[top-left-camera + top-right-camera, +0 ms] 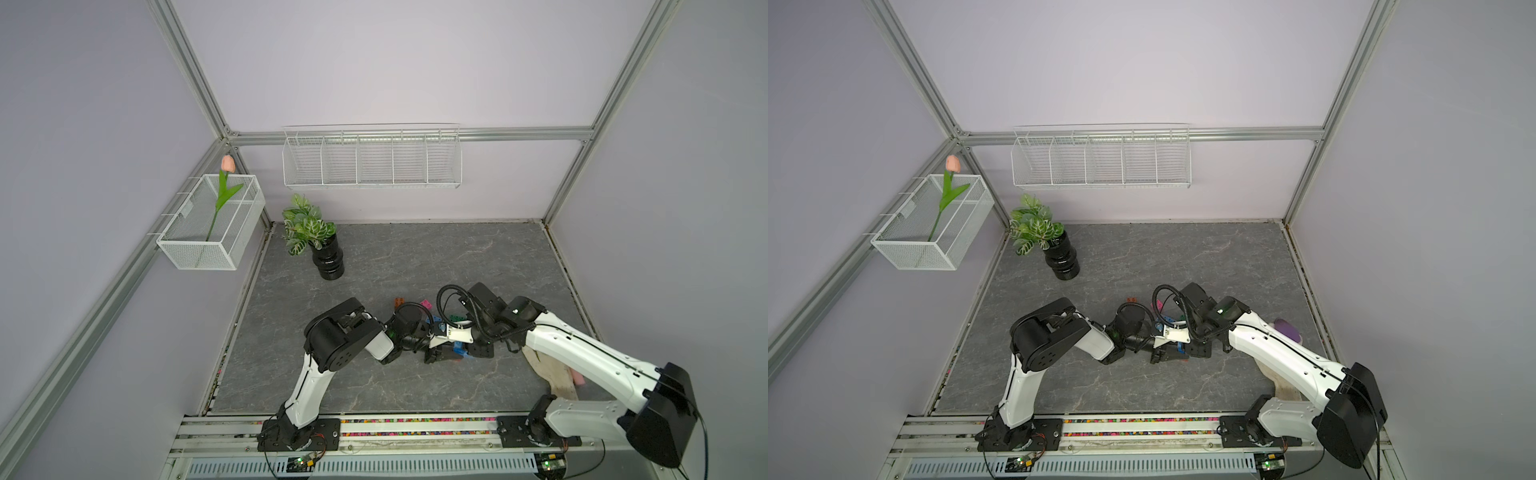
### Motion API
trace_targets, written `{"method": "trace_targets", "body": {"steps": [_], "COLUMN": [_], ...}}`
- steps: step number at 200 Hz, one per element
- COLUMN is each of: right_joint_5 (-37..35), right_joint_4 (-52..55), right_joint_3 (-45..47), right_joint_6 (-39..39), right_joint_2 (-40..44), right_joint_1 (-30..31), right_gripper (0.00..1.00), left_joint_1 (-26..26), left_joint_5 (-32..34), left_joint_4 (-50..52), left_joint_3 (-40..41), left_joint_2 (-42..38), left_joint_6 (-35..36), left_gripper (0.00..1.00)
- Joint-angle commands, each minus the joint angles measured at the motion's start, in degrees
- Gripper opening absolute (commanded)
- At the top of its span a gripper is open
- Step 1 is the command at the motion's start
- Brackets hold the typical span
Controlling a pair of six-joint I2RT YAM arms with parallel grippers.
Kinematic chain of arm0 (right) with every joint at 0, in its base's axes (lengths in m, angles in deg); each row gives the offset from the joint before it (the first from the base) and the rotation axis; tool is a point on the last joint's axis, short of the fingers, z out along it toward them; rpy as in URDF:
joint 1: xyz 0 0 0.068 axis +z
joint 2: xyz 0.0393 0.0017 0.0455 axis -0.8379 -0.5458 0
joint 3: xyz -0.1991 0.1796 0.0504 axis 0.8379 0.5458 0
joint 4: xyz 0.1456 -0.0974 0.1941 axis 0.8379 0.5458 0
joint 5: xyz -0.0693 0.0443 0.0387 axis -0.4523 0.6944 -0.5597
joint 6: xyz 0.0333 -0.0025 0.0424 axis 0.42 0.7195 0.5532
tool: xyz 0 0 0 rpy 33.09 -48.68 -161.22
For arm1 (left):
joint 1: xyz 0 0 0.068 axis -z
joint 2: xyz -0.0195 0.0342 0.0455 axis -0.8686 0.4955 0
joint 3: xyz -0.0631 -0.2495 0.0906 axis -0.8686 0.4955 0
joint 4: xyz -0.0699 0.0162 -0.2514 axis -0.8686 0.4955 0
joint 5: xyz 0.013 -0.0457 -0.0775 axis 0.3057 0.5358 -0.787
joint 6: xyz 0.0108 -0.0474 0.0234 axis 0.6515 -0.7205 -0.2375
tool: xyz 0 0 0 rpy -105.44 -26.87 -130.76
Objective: Assemble the letter p with lego
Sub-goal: Assemble the lego brick with the lego brick.
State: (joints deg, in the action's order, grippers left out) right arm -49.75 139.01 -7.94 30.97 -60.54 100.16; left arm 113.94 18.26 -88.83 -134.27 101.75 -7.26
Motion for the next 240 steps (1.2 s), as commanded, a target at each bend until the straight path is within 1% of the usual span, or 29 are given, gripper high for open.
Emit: {"method": "trace_targets", "body": {"steps": [1,81,126,240], "right_joint_5": [0.9,0.1,-1.7,-4.5], "right_joint_4": [-0.1,-0.5,-1.3,-0.4], "right_joint_3": [1.5,2.2,2.7,3.5], "right_joint_6": [-0.8,-0.1,0.4,0.3], "right_joint_2": [-0.3,-1.6,-2.8,-4.1], "right_joint_1": [0.4,0.4,0.1,-2.7], "right_gripper": [0.22,0.22,0.22,0.22], "left_joint_1": [-0.4,-0.6,-0.7,-1.2], "left_joint_5": [4.2,4.3,4.2,4.3], "left_joint_4": [12.9,12.8,12.6,12.9], "left_joint_3": [2.1,2.3,2.5,2.9], "left_joint_2": [5.5,5.9,6.0,6.3], "left_joint_6": [0.5,0.6,0.6,0.8], "left_gripper": [0.0,0.0,0.0,0.0]}}
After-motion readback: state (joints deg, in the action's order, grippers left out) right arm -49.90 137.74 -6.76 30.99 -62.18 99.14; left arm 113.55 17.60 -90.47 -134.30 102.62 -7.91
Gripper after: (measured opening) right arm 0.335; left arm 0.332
